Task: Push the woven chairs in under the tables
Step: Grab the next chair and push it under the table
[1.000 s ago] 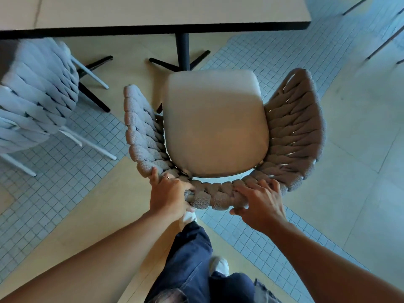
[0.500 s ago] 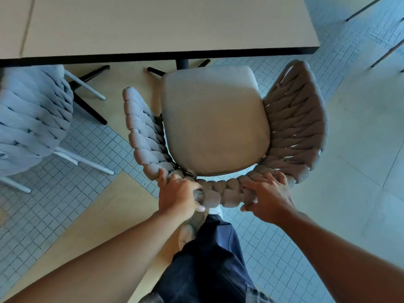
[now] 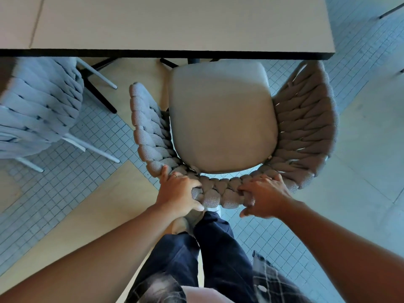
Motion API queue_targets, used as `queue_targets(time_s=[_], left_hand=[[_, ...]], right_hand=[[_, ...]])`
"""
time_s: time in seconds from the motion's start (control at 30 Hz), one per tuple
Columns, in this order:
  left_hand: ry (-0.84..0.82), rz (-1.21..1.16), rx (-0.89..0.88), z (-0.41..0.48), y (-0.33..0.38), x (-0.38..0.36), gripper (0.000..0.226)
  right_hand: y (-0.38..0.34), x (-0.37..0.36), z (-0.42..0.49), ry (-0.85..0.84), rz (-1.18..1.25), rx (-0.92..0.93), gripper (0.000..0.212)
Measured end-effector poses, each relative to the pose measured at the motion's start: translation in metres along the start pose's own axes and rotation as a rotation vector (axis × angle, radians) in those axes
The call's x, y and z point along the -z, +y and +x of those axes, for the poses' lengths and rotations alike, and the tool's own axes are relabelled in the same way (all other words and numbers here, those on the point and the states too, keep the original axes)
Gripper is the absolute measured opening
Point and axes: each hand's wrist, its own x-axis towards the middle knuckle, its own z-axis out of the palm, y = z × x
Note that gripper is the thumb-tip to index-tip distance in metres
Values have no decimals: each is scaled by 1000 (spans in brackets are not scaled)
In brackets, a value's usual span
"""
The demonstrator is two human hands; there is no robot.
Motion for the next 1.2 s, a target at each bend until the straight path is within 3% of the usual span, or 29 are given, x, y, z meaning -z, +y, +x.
queue_targets(time_s=[0.1,0.2,0.33,0.4,0.5,0.6,0.7,1.0,1.2], left_hand=[[50,-271,23,-5,-6,17,49],[268,-462,110,-10,-19,42,34],[534,-478,362,-10,-48,68,51],[485,-576,520,-5,-61,72,68],[274,-699,651,2,-71,72,89],[147,-810,666,15,-80,64,92],[135,-953,691,31,-91,45,92],[253,-916,719,30,-79,47,44],[276,-881,673,26,-53,54,36]], right_hand=[[-17,12,13,-123,24,54,88],[-46,25,25,-61,162,98,89],[-89,24,40,45,269,126,90],[-107,18,45,59,270,123,92],[-125,7,49,48,277,101,80],[-136,-3,50,88,251,59,67],[-139,-9,50,136,232,22,58],[-136,-11,44,223,214,53,43],[-111,-7,33,255,217,59,45]])
